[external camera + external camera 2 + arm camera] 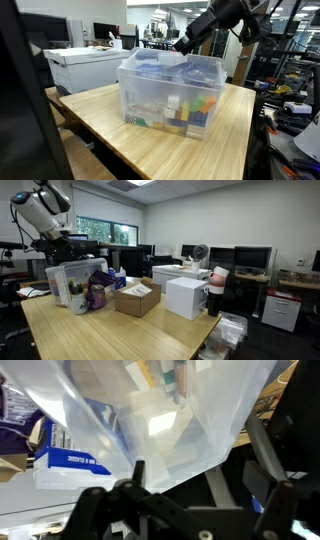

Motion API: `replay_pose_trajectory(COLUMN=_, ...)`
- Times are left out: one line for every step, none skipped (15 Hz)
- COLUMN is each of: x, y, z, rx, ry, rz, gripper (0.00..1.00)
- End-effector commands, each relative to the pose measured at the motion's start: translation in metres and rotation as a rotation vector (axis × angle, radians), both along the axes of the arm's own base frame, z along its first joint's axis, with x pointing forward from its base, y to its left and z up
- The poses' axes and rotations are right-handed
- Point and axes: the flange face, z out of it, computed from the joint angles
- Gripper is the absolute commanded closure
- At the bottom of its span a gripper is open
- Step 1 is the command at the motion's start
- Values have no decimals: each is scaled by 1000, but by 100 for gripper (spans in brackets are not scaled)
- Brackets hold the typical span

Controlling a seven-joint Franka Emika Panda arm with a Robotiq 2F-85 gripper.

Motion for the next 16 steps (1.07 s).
replay_pose_trajectory(x=12, y=-23, z=-2, rx=-30, ry=-4, rz=-60, gripper=0)
replay_pose_trajectory(x=14, y=-29, z=-2, rx=-36, ry=-6, rz=-72, gripper=0)
replay_pose_trajectory(x=15, y=-34, z=-3, rx=-43, ry=-7, rz=-81, gripper=0)
replay_pose_trajectory(x=17, y=-39, z=-3, rx=-48, ry=-10, rz=-92, gripper=0)
replay_pose_trajectory(x=18, y=-44, z=-2, rx=-55, ry=-14, rz=-101, gripper=0)
replay_pose_trajectory(x=20, y=-50, z=-2, rx=-62, ry=-18, rz=-111, gripper=0)
replay_pose_trajectory(x=20, y=-54, z=-1, rx=-69, ry=-22, rz=-118, gripper=0)
replay_pose_trajectory(x=21, y=-59, z=0, rx=-76, ry=-27, rz=-127, gripper=0)
replay_pose_trajectory(x=21, y=-65, z=0, rx=-85, ry=-33, rz=-134, gripper=0)
replay_pose_trajectory(x=22, y=-69, z=1, rx=-93, ry=-38, rz=-140, gripper=0)
replay_pose_trajectory(x=21, y=-73, z=2, rx=-102, ry=-45, rz=-145, gripper=0)
replay_pose_trajectory(x=21, y=-77, z=3, rx=-109, ry=-47, rz=-151, gripper=0)
replay_pose_trajectory(x=20, y=-81, z=3, rx=-116, ry=-52, rz=-159, gripper=0)
replay_pose_trajectory(x=20, y=-85, z=4, rx=-123, ry=-54, rz=-167, gripper=0)
replay_pose_trajectory(x=19, y=-88, z=4, rx=-128, ry=-56, rz=-174, gripper=0)
replay_pose_trajectory(x=18, y=-91, z=4, rx=-133, ry=-57, rz=-183, gripper=0)
